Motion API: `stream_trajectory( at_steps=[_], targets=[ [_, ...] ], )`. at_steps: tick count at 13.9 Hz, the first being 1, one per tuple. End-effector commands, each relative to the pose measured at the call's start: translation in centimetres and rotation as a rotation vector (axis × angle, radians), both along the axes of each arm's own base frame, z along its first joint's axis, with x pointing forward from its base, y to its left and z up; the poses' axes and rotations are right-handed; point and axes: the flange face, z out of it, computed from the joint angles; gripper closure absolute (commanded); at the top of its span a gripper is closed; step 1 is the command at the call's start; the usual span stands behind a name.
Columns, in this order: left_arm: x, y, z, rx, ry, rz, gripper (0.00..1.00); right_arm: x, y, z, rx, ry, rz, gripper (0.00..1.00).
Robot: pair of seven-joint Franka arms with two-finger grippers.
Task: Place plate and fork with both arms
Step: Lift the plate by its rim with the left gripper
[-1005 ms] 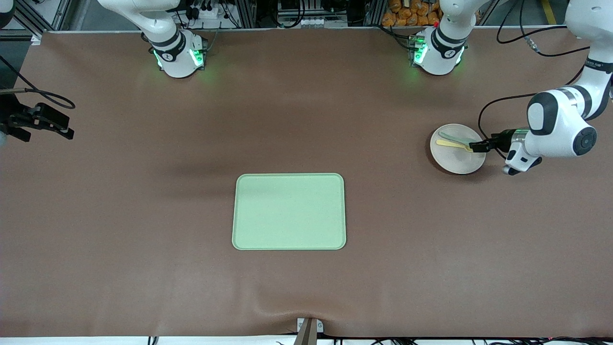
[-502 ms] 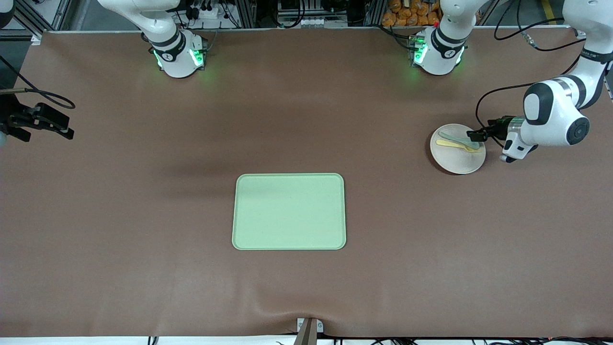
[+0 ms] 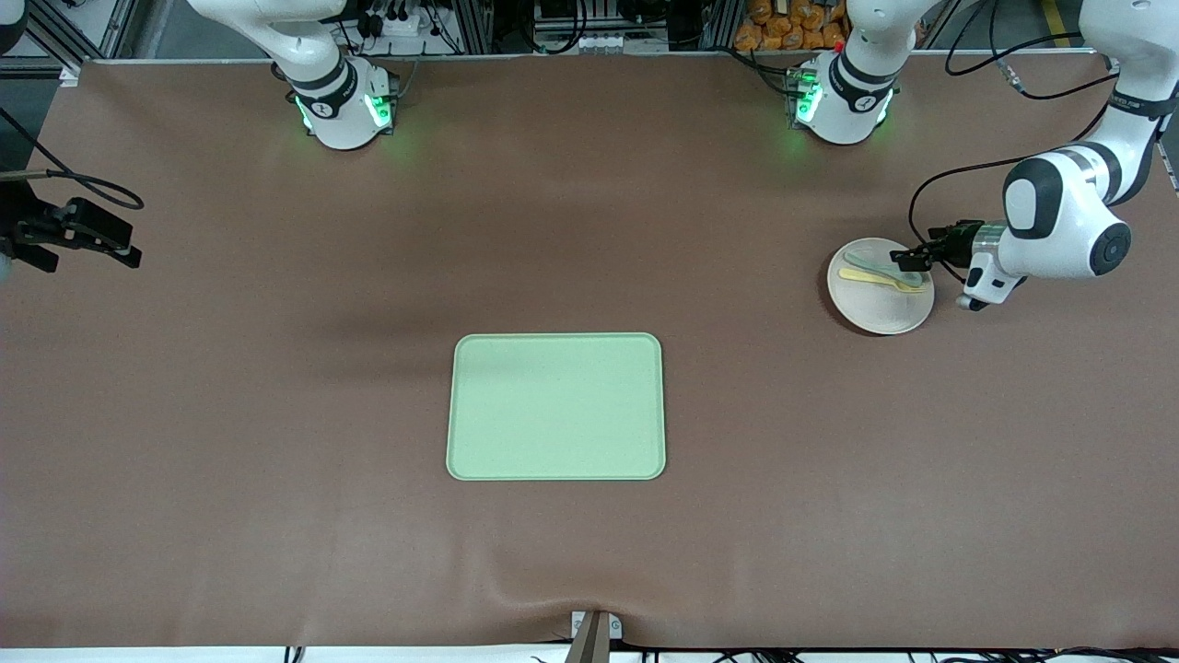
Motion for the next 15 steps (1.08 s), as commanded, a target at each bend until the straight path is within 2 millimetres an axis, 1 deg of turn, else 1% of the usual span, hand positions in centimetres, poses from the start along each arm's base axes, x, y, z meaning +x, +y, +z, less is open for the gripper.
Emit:
stream_trajectory(
  at_steps=[1, 7, 10, 11, 13, 14, 15],
  targets=[
    [-0.6, -0.6, -0.5, -0.008, 0.002, 0.017, 0.0, -0.7, -0.3, 0.4, 0.001, -0.006, 0.006, 0.0],
    [-0.3, -0.7, -2.1, -0.015, -0.021, 0.028, 0.0, -0.7, -0.3, 0.4, 0.001, -0.009, 0.006, 0.0],
    [-0.3, -0.7, -2.2, -0.011, -0.021, 0.033, 0.01, -0.7, -0.3, 0.4, 0.001, -0.009, 0.006, 0.0],
    [-0.3, -0.8, -2.2, -0.008, -0.019, 0.038, 0.18, -0.7, -0.3, 0.4, 0.001, -0.008, 0.006, 0.0],
    [-0.2, -1.2, -2.1, -0.009, -0.02, 0.029, 0.58, -0.7, -0.3, 0.4, 0.001, -0.006, 0.004, 0.0],
    [-0.1, -1.4, -2.1, -0.009, -0.02, 0.026, 0.73, -0.7, -0.3, 0.4, 0.001, -0.006, 0.006, 0.0],
    [-0.1, -1.5, -2.1, -0.009, -0.02, 0.023, 0.84, -0.7, -0.3, 0.4, 0.001, -0.006, 0.006, 0.0]
  ],
)
